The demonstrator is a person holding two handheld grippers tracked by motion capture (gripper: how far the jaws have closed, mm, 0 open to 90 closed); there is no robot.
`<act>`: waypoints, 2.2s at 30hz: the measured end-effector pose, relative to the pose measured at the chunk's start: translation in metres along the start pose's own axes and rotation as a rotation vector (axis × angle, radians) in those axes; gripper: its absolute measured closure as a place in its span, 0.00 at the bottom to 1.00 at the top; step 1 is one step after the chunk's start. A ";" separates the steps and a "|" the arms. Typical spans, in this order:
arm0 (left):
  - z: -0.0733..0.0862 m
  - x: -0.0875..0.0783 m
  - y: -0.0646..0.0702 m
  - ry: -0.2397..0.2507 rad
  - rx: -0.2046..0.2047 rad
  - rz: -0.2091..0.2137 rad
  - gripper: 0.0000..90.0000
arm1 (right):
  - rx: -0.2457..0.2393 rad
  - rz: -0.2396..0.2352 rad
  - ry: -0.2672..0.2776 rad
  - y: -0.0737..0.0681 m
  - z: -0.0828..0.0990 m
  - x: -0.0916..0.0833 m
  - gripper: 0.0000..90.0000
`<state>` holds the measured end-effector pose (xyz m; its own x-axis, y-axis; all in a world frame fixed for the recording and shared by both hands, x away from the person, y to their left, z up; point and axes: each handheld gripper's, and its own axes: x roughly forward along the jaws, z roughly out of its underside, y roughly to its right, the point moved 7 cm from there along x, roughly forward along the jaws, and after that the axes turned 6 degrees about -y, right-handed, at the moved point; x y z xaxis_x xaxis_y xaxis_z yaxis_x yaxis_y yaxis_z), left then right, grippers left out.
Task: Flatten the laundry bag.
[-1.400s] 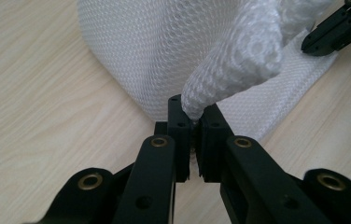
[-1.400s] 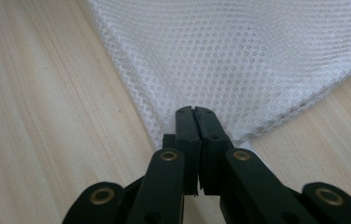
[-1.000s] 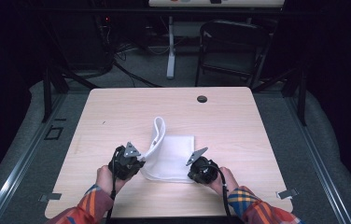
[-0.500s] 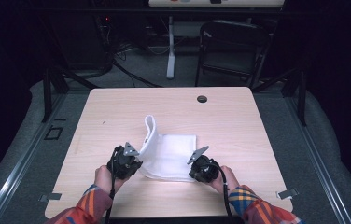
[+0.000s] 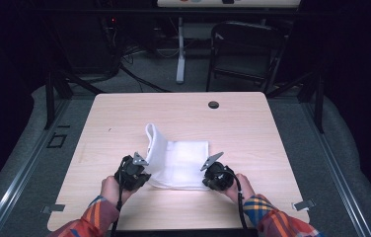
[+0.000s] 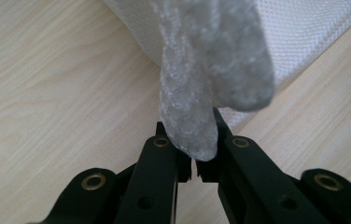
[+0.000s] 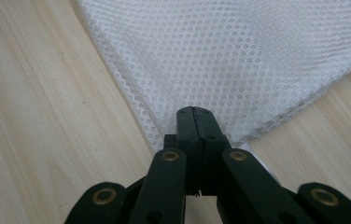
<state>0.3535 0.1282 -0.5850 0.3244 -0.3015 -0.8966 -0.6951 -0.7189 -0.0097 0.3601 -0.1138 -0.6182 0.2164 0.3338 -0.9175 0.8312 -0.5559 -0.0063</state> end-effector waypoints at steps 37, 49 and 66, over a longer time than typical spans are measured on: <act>0.033 -0.047 0.008 -0.001 0.004 0.139 0.46 | 0.032 -0.010 -0.018 0.005 0.001 -0.004 0.94; 0.010 -0.035 0.011 0.026 0.059 0.082 0.23 | 0.045 0.000 0.038 0.003 -0.009 -0.022 0.57; -0.029 0.011 0.029 -0.040 0.169 0.112 0.20 | 0.111 -0.030 0.065 0.005 -0.006 -0.037 0.16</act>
<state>0.3554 0.0855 -0.5821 0.2158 -0.3460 -0.9131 -0.8242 -0.5660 0.0196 0.3593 -0.1241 -0.5818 0.2282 0.3985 -0.8883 0.7766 -0.6248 -0.0808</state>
